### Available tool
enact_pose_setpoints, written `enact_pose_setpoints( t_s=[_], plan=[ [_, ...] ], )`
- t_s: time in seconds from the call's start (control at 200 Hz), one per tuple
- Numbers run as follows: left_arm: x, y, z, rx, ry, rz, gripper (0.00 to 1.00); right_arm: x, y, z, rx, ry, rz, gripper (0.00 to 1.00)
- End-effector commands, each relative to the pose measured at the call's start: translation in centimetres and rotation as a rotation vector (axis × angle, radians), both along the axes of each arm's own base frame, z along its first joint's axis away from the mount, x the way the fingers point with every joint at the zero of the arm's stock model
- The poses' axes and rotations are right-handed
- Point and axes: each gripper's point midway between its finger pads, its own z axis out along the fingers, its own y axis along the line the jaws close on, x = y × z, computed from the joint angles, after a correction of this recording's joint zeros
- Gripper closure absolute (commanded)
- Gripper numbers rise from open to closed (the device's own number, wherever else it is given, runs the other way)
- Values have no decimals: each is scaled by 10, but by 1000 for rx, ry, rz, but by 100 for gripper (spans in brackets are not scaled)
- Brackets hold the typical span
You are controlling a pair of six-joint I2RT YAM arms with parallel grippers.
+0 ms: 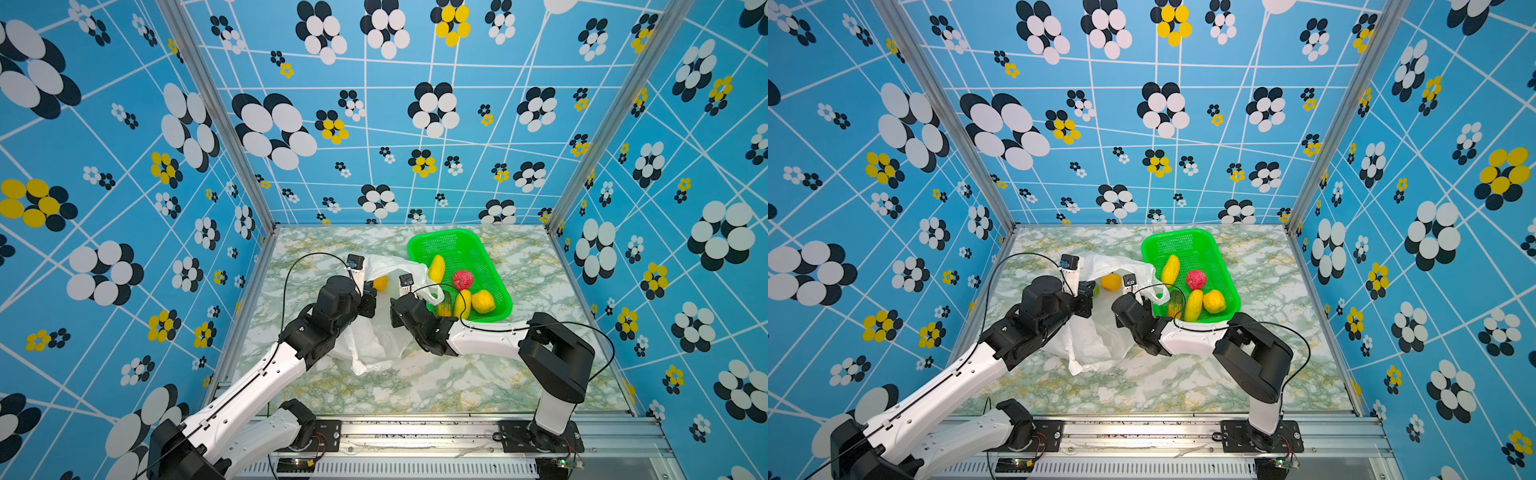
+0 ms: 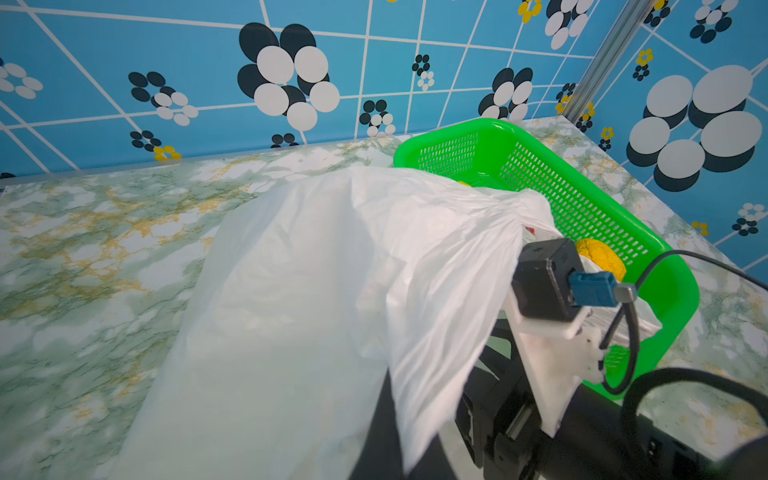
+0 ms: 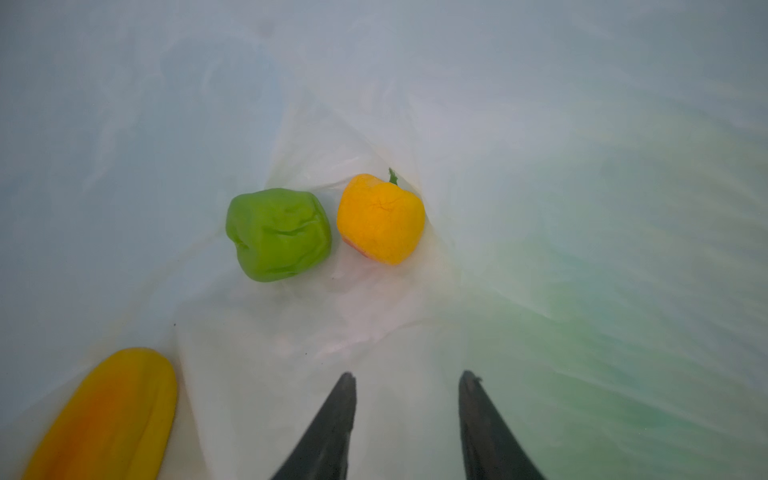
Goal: Untie the knot of the plastic bag and take out the fruit
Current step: 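Lower the open right gripper onto the yellow mango beside the green pepper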
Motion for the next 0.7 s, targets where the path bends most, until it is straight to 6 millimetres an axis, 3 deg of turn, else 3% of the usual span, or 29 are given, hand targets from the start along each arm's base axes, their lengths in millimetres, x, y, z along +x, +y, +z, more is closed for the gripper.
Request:
enact_pose_setpoints(
  t_s=[0.0,0.135,0.235,0.375,0.385,0.425,0.495,0.525,0.695],
  plan=[
    [1,-1,2,-19,-13,-4,100,12,16,0,22,6,-13,50],
    [2,-5,3,-32,-11,-16,100,33,41,-21,36,55,-47,46],
    [2,-9,4,-35,-4,-29,100,49,50,-27,72,64,-99,32],
    [3,-9,2,-26,-3,-28,100,75,45,-21,143,77,-195,13],
    [3,-9,2,-26,-3,-26,100,77,44,-31,132,86,-204,11],
    [3,-8,2,-26,-4,-25,100,83,44,-38,132,95,-221,7],
    [3,-8,2,-25,-5,-26,100,93,45,-45,115,116,-245,4],
    [3,-9,2,-25,-7,-27,100,101,50,-39,125,114,-255,3],
    [4,-10,2,-25,-10,-31,100,119,53,-66,108,180,-308,5]
  ],
)
